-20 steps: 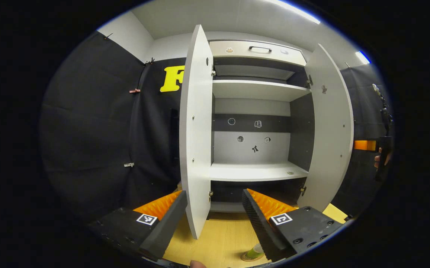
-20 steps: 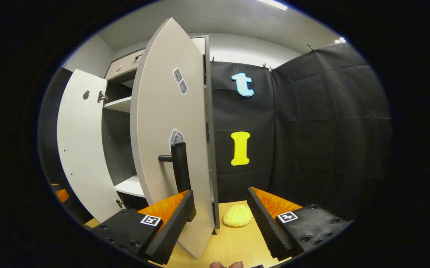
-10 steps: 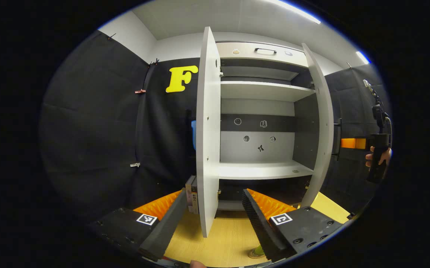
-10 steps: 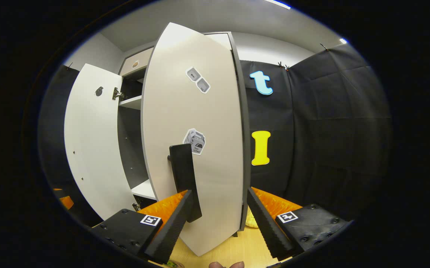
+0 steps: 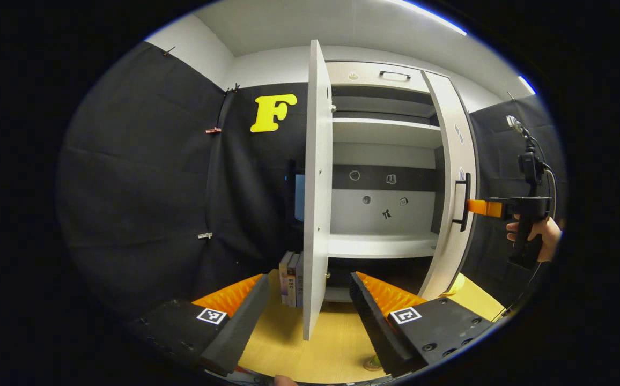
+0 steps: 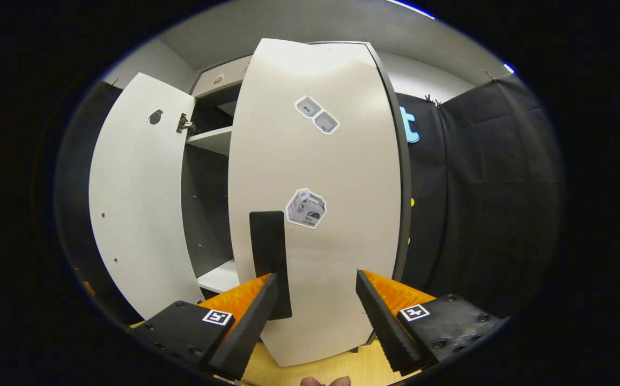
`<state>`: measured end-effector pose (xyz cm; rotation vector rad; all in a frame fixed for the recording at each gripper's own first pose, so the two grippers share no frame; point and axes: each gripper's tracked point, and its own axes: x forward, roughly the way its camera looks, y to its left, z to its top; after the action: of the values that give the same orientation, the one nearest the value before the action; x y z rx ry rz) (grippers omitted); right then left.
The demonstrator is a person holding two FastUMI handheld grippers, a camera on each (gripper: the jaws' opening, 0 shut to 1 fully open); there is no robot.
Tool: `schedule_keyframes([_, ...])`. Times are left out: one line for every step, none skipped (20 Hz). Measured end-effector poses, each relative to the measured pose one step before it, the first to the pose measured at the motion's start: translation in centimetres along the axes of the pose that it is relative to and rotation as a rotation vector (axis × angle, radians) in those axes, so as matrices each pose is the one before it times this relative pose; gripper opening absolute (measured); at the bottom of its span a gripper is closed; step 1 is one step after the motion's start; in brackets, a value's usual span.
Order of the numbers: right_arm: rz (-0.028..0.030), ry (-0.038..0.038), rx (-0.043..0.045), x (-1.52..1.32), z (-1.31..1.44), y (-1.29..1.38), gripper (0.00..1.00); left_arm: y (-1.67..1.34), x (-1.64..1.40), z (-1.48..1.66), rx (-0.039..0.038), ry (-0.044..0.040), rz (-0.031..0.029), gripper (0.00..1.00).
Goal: Grasp the bottle in the cabinet with the left hand and place it on the coaster, then close the right door with the right hand and the left door with the left hand.
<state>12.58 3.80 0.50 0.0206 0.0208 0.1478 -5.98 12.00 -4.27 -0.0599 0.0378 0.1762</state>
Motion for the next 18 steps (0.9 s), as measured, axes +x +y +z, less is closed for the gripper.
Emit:
schedule_keyframes([-0.00285, 0.00163, -0.00163, 0.145, -0.01, 0.036, 0.97, 0.397, 0.17, 0.101, -0.0088, 0.00026, 0.00528, 0.95])
schedule_keyframes([-0.00593, 0.00289, 0.00028, 0.071, 0.067, -0.017, 0.96, 0.356, 0.287, 0.012, -0.01278, 0.00155, 0.00106, 0.95])
schedule_keyframes([-0.00327, 0.00237, 0.0013, -0.136, 0.019, 0.006, 0.95, 0.458, 0.277, 0.125, -0.01428, 0.00418, 0.0016, 0.95])
schedule_keyframes([0.00746, 0.002, 0.00813, -0.349, 0.056, 0.35, 0.95, 0.683, 0.4, 0.046, -0.01154, 0.00337, 0.00572, 0.95])
schedule_keyframes([0.00172, -0.00102, 0.00697, -0.296, 0.091, 0.249, 0.95, 0.64, 0.439, 0.209, -0.00978, 0.00264, 0.00566, 0.95])
schedule_keyframes([-0.00118, -0.00323, 0.001, -0.253, 0.11, 0.199, 0.95, 0.79, 0.474, 0.186, -0.00623, -0.00006, 0.00708, 0.95])
schedule_keyframes([-0.00212, -0.00156, -0.00416, -0.364, 0.073, 0.175, 0.95, 0.624, 0.393, 0.276, -0.00147, 0.00062, 0.00892, 0.95])
schedule_keyframes([0.00041, -0.00019, -0.00493, -0.469, 0.014, 0.18, 0.95, 1.14, 0.834, 0.319, 0.00402, -0.00037, 0.01085, 0.95])
schedule_keyframes([-0.0021, 0.00056, -0.00851, -0.437, 0.013, 0.191, 0.95, 0.991, 1.052, 0.547, 0.01032, 0.0012, 0.00935, 0.95])
schedule_keyframes([-0.00426, -0.00021, -0.01058, -0.378, -0.062, 0.066, 0.95, 0.983, 1.11, 0.446, 0.01371, 0.00039, 0.01012, 0.95])
schedule_keyframes([-0.00336, -0.00044, -0.01181, -0.39, -0.052, 0.073, 0.95, 0.746, 1.051, 0.524, 0.01582, -0.00041, 0.00701, 0.95])
schedule_keyframes([-0.00472, -0.00334, -0.01309, -0.287, 0.026, 0.062, 0.95, 0.672, 0.912, 0.495, 0.01453, -0.0048, 0.00621, 0.95])
schedule_keyframes([-0.00465, -0.00318, -0.01475, -0.299, 0.024, 0.031, 0.95, 0.496, 1.102, 0.606, 0.01148, -0.00791, 0.00308, 0.95])
schedule_keyframes([-0.0054, -0.00443, -0.01319, -0.32, 0.102, -0.003, 0.95, 0.228, 1.284, 0.565, 0.00748, -0.00735, -0.0045, 0.95])
schedule_keyframes([-0.0058, -0.00488, -0.0121, -0.285, 0.123, 0.001, 0.95, -0.092, 1.05, 0.348, 0.00275, -0.00079, -0.00615, 0.95])
schedule_keyframes([-0.00553, -0.00372, -0.00957, -0.249, 0.109, 0.002, 0.95, -0.087, 0.957, 0.314, 0.00079, -0.00182, -0.01008, 0.95])
schedule_keyframes([-0.00532, -0.00295, -0.00812, -0.307, 0.067, -0.086, 0.95, -0.098, 0.877, 0.326, 0.00223, -0.00687, -0.00433, 0.95])
schedule_keyframes([-0.00717, -0.00386, -0.00725, -0.247, 0.09, -0.164, 0.95, 0.04, 0.681, 0.309, 0.00661, -0.00698, 0.00188, 0.95])
